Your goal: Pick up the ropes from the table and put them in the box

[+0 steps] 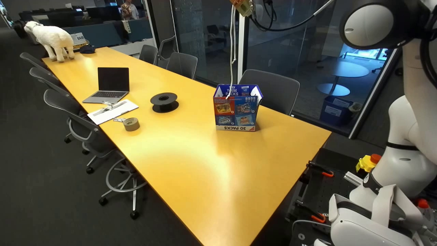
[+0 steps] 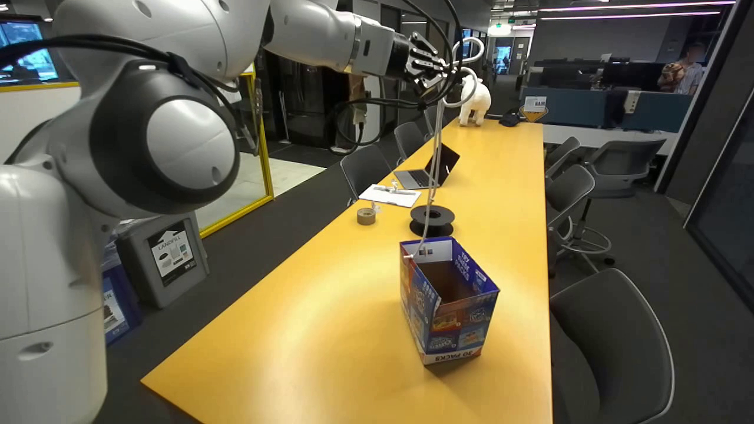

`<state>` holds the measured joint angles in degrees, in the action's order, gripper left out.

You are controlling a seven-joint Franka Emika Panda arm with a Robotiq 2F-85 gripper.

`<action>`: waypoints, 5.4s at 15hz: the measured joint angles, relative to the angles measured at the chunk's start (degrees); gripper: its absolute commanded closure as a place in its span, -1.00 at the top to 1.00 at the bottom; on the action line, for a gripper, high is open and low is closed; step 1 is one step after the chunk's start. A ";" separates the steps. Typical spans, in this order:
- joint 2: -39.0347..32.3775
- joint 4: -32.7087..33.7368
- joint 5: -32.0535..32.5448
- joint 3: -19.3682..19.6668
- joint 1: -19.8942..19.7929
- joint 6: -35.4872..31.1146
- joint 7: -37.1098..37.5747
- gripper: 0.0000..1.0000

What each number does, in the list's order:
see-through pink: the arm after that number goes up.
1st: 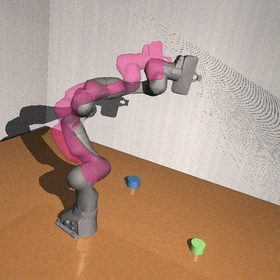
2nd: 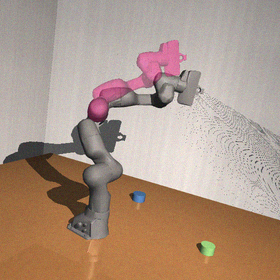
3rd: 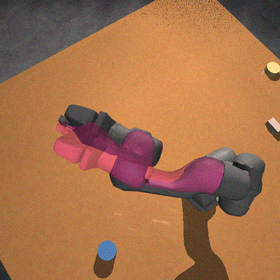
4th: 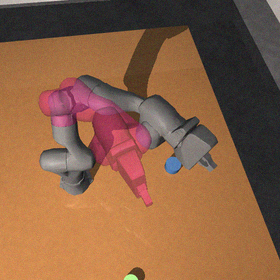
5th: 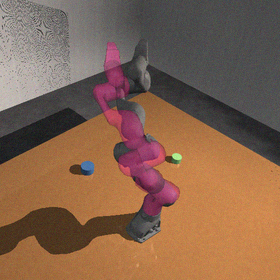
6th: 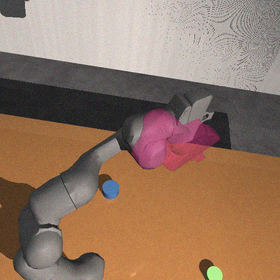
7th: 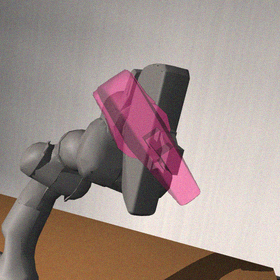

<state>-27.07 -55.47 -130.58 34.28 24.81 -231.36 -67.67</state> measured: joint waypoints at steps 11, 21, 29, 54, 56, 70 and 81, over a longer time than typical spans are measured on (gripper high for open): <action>-6.56 12.41 -0.42 -2.91 -6.25 -8.30 -1.21 -0.95; -8.61 15.38 -0.42 -1.62 -7.81 -10.13 -1.08 -0.96; -8.89 14.48 -2.88 -0.83 -7.79 -10.14 -1.54 -0.96; -0.62 -5.08 -13.73 -2.31 -4.40 -10.15 -13.72 -0.97; 0.34 -6.62 -13.73 -4.13 -5.21 -10.15 -14.29 -0.97; 2.93 -9.33 -13.38 -10.16 -9.02 -10.12 -17.02 -0.97; -6.36 -8.27 -13.43 -24.80 -18.13 -7.87 -18.63 -0.97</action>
<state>-33.43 -63.74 -144.01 9.48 6.68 -239.23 -86.30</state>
